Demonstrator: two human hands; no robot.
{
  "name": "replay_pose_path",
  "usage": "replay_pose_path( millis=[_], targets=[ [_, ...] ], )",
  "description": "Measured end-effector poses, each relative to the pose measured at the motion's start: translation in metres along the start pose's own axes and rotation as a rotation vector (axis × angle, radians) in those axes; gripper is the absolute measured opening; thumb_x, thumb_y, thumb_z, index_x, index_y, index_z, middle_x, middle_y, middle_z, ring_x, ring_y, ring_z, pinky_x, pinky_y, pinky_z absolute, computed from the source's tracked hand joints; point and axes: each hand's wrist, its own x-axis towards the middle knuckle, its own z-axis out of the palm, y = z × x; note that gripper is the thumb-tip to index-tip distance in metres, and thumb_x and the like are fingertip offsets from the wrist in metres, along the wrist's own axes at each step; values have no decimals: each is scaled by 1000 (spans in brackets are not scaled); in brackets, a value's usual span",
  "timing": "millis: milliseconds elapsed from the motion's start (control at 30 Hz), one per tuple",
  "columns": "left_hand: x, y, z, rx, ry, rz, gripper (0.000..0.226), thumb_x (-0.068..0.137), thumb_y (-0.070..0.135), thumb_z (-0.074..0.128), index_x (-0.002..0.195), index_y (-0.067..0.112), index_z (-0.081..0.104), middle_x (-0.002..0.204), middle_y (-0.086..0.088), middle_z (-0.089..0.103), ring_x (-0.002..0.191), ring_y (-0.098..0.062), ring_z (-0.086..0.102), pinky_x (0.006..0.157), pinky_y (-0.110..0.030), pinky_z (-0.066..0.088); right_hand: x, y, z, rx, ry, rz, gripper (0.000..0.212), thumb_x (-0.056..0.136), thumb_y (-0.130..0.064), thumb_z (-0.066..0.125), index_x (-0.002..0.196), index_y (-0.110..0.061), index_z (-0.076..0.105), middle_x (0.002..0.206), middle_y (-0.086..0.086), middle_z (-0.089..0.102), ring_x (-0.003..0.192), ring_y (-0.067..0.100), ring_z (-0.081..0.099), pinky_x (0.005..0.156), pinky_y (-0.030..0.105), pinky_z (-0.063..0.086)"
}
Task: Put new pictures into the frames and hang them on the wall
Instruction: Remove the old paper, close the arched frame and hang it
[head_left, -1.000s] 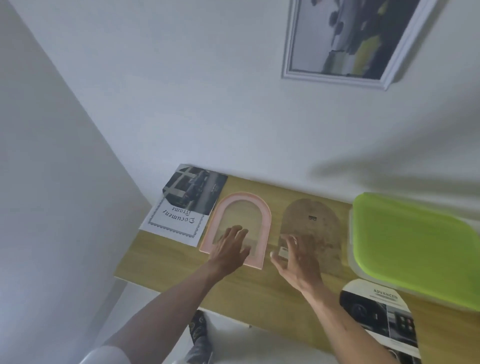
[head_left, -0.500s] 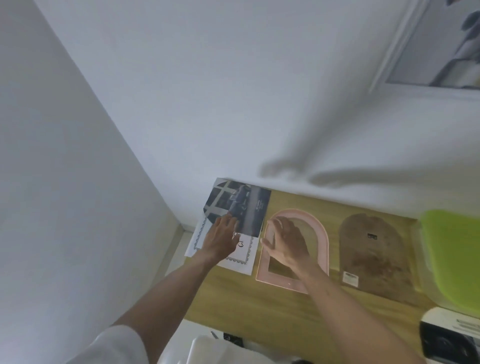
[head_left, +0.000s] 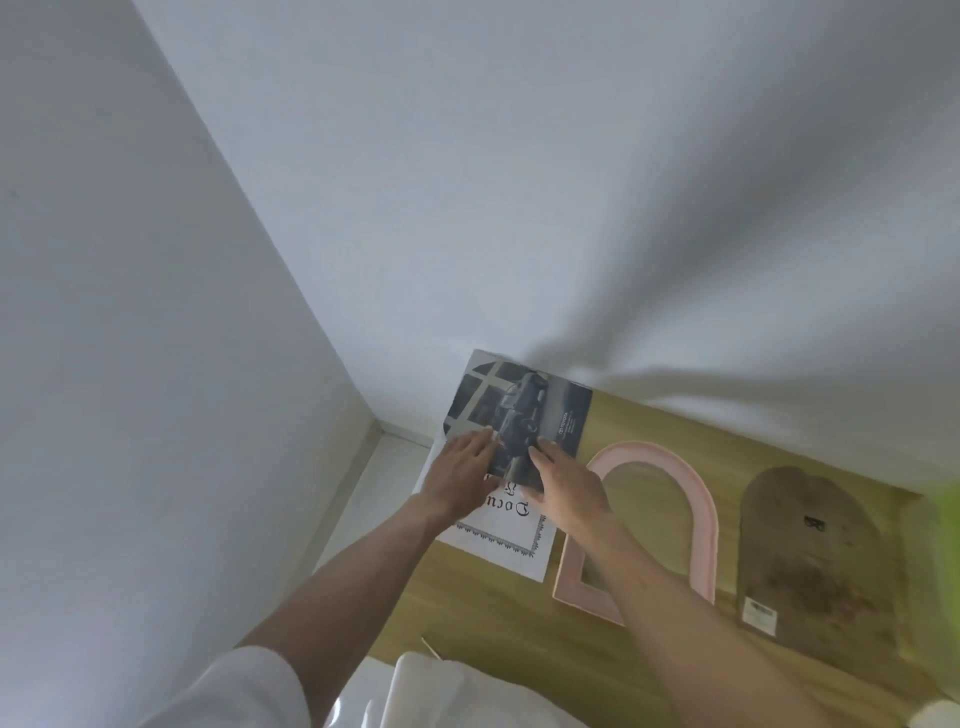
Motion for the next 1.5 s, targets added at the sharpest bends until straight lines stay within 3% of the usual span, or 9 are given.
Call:
replay_pose_path(
  millis=[133,233,433,500,667,933,1167,1333,1500],
  targets=[
    [0,-10,6,13,48,48,57,94,40,56,145,17,42,155,-4,35,144,-23,29,120,-35,14,7,2,7,8,54,-41,52,95,-38,59,140,-12,52,153,10,42,132,28,52,91,43,54],
    [0,-18,11,71,67,123,52,90,41,60,134,13,54,145,-8,49,134,-26,44,115,-38,28,5,4,16,69,228,-113,23,84,-19,72,104,-9,70,116,13,67,86,31,72,58,38,57],
    [7,-28,5,159,249,295,15,84,18,67,99,16,70,104,2,68,101,-20,61,103,-32,34,-1,6,11,130,386,-135,16,75,-6,73,76,-9,58,74,2,60,46,17,49,44,23,30],
    [9,-26,-2,176,303,334,8,86,16,69,94,17,70,96,3,69,95,-17,63,102,-32,36,-3,6,6,105,447,-133,19,71,-5,75,76,-9,56,71,1,56,47,14,40,44,22,28],
    [15,-11,-26,113,402,395,6,93,19,61,96,16,66,94,3,68,90,-19,62,93,-32,45,-6,2,-16,91,650,-241,33,66,-2,81,96,-6,68,86,5,70,66,23,66,61,32,55],
    [14,17,-93,-313,482,70,25,84,34,73,101,17,65,102,6,69,97,-16,61,89,-22,41,-30,4,-75,327,805,-173,29,89,-3,63,111,-21,65,99,-7,71,81,13,66,68,29,55],
    [10,51,-145,-850,390,-123,30,70,36,85,74,22,58,67,12,58,58,-7,48,55,-18,35,-73,17,-124,1012,850,20,35,89,1,59,110,-27,64,103,-12,70,89,12,65,80,21,49],
    [8,73,-145,-1110,316,-190,26,68,26,84,89,19,70,81,6,72,76,-13,67,72,-32,53,-93,38,-121,1235,788,157,38,86,-6,61,108,-37,64,86,3,72,88,21,66,82,37,51],
    [4,85,-119,-1167,233,-267,28,67,18,80,93,18,68,91,0,75,91,-23,70,87,-43,54,-108,51,-105,1451,845,316,39,84,-8,66,111,-36,63,87,-3,75,83,14,67,76,32,49]
  ],
)
